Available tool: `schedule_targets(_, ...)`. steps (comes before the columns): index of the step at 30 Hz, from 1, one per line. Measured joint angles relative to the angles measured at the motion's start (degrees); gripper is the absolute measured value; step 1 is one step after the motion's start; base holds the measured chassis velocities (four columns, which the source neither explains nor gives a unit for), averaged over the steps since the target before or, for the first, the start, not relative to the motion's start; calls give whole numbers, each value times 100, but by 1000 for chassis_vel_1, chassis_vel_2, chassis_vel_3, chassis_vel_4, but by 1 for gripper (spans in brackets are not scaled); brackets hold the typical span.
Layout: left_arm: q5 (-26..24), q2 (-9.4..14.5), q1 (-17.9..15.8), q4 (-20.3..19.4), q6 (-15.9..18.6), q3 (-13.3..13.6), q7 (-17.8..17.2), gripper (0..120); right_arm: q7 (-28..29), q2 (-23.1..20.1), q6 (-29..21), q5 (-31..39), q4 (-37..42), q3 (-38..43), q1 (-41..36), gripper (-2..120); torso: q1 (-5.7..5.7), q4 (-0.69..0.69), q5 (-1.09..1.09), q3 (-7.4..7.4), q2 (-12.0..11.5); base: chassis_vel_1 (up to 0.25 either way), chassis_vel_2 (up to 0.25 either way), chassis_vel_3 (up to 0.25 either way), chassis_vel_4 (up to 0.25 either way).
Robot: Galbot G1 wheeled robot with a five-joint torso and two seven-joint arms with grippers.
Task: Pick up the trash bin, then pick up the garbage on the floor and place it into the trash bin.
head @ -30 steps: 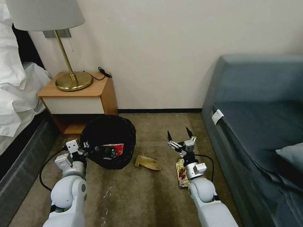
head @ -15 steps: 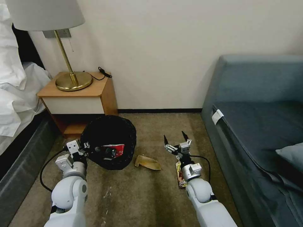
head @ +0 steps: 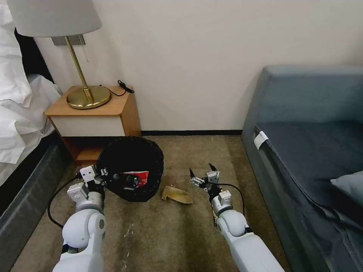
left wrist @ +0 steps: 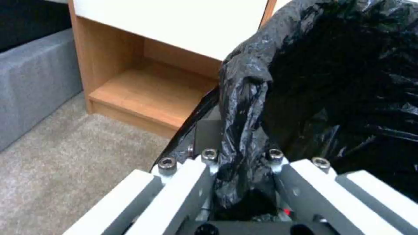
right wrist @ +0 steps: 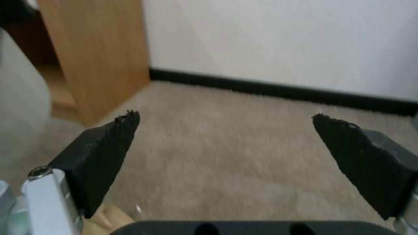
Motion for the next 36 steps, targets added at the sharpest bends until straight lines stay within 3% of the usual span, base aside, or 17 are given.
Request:
schedule_targets(5,26,-19,-13,30,-6,10,0,3,157,-19,-462,-25,-153,70,79,100,0,0,0,0,0,0,0,0,0)
schedule_targets(7,37,-17,-24,30,-6,14,-3,3,187,-73,-1052,17,-249,147,79,100,0,0,0,0,0,0,0,0,0)
schedule_targets(15,52,-15,14,26,-6,10,-13,3,79,-109,-1748,189,-536,279,93,100,0,0,1,0,0,0,0,0,0)
schedule_targets(17,55,-17,20,19,-6,7,-17,3,9,-128,-2206,238,-538,341,57,100,0,0,0,0,0,0,0,0,0)
schedule_targets(22,55,-17,23,20,-6,-6,-20,3,-184,-129,-2488,212,-600,437,-27,100,0,0,0,0,0,0,0,0,0)
schedule_targets(36,54,0,123,-68,-5,-14,-22,3,-505,-35,-2581,-104,-1305,590,85,100,0,0,1,0,0,0,0,0,0)
